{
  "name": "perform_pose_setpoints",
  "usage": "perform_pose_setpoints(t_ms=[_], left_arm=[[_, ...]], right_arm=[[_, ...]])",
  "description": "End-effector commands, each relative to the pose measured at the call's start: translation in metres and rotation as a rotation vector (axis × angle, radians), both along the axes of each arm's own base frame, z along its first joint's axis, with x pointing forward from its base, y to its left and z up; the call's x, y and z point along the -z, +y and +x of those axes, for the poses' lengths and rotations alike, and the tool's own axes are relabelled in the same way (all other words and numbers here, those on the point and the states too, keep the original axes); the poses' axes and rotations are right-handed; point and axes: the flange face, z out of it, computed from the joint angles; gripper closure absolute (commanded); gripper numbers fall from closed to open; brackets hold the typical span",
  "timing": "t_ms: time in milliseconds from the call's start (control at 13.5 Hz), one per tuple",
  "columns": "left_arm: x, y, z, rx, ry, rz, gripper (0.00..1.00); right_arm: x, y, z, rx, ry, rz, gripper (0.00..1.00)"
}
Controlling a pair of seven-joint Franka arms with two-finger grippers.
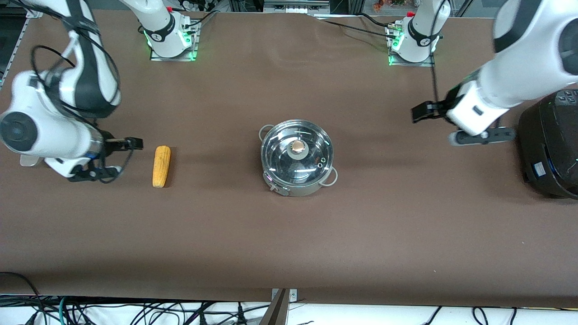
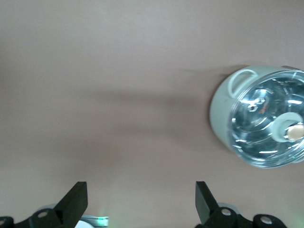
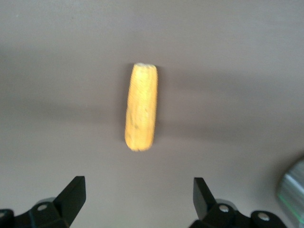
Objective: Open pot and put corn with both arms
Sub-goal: 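Reach the right gripper to the corn while the left gripper reaches the lid knob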
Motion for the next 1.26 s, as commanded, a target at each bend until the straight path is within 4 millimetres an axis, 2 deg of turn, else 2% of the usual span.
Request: perform_pose_setpoints(t_ms=[0, 149, 372, 520, 595, 669, 743, 892, 966, 1041, 1115, 1189], left_arm=[[0.016, -0.059, 0.030, -0.029, 0.011, -0.014, 0.00], [0.038, -0.094, 0.047, -0.007, 0.011, -0.044, 0.00], [0.078, -0.146, 0.052, -0.023, -0.019, -0.072, 0.00], [0.109, -0.195, 0.042, -0.050, -0.028, -0.067, 0.00], [0.124, -0.220, 0.034, -0.071, -0.034, -0.062, 0.00], [0.133, -0.239, 0.028, -0.103, -0.043, -0.057, 0.00], [0.143, -0.253, 0.022, -0.120, -0.041, -0.054, 0.00], [0.156, -0.267, 0.016, -0.114, -0.038, -0.053, 0.00], [0.163, -0.278, 0.010, -0.115, -0.038, -0.052, 0.00], [0.169, -0.293, -0.002, -0.106, -0.042, -0.045, 0.00], [0.173, -0.298, -0.004, -0.092, -0.061, -0.031, 0.00], [0.179, -0.299, -0.005, -0.080, -0.069, -0.013, 0.00]], right_arm=[[0.053, 0.008, -0.016, 0.039, -0.056, -0.014, 0.00], [0.088, 0.004, -0.026, 0.039, -0.100, -0.018, 0.00], [0.126, 0.000, -0.033, 0.039, -0.137, -0.029, 0.00], [0.148, 0.003, -0.040, 0.089, -0.126, -0.044, 0.00], [0.157, 0.019, -0.045, 0.065, -0.110, -0.049, 0.00], [0.167, 0.024, -0.047, 0.055, -0.095, -0.054, 0.00], [0.168, 0.022, -0.045, 0.048, -0.101, -0.059, 0.07], [0.167, 0.020, -0.044, -0.006, -0.107, -0.095, 0.66], [0.168, 0.020, -0.045, -0.010, -0.104, -0.098, 0.82], [0.169, 0.020, -0.045, -0.012, -0.103, -0.098, 0.95], [0.168, 0.020, -0.042, -0.013, -0.105, -0.097, 1.00], [0.166, 0.021, -0.041, -0.016, -0.108, -0.097, 1.00]])
